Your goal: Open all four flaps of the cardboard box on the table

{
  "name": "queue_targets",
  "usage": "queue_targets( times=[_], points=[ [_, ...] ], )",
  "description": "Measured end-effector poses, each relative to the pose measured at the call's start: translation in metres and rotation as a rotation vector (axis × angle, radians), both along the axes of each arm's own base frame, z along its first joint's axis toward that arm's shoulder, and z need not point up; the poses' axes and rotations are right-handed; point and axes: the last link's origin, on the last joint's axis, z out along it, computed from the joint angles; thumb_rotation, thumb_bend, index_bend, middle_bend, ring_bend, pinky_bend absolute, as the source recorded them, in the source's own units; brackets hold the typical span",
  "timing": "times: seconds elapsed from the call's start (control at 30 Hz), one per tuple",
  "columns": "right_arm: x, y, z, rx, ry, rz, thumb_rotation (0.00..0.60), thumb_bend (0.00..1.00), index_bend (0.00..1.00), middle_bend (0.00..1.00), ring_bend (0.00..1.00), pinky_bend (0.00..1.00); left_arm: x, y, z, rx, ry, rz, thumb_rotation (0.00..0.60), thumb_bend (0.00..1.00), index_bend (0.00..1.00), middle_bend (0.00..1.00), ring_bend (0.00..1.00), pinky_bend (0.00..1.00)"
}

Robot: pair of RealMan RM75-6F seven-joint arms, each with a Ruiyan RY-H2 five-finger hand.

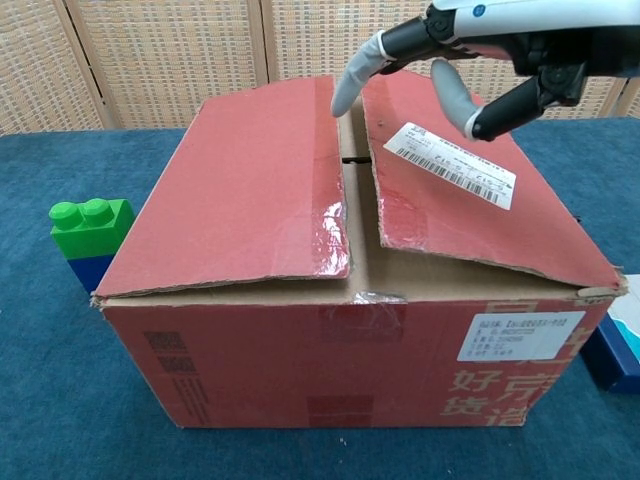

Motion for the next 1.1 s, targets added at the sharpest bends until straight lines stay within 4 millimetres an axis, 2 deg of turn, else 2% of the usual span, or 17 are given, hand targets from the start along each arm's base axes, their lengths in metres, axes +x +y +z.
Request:
queue_targets(
  times=[0.57,0.87,1.1],
  points=[
    [-0.010,-0.011,-0.008,-0.030,0.051,-0.034,0.600,1.00,0.32,0.25,0.00,0.00,-0.002,0.004,0.000,-0.015,-0.001,0.022,0.497,0.25,0.10,0.00,0.00,0.00],
    [-0.015,-0.016,-0.002,-0.057,0.054,-0.047,0.600,1.00,0.36,0.34,0.00,0.00,-0.003,0.004,-0.002,-0.031,-0.001,0.037,0.497,0.25,0.10,0.00,0.00,0.00],
    [-0.013,-0.016,0.007,-0.077,0.060,-0.037,0.600,1.00,0.37,0.37,0.00,0.00,-0.002,0.004,-0.001,-0.024,-0.001,0.031,0.498,0.25,0.09,0.00,0.00,0.00]
  ],
)
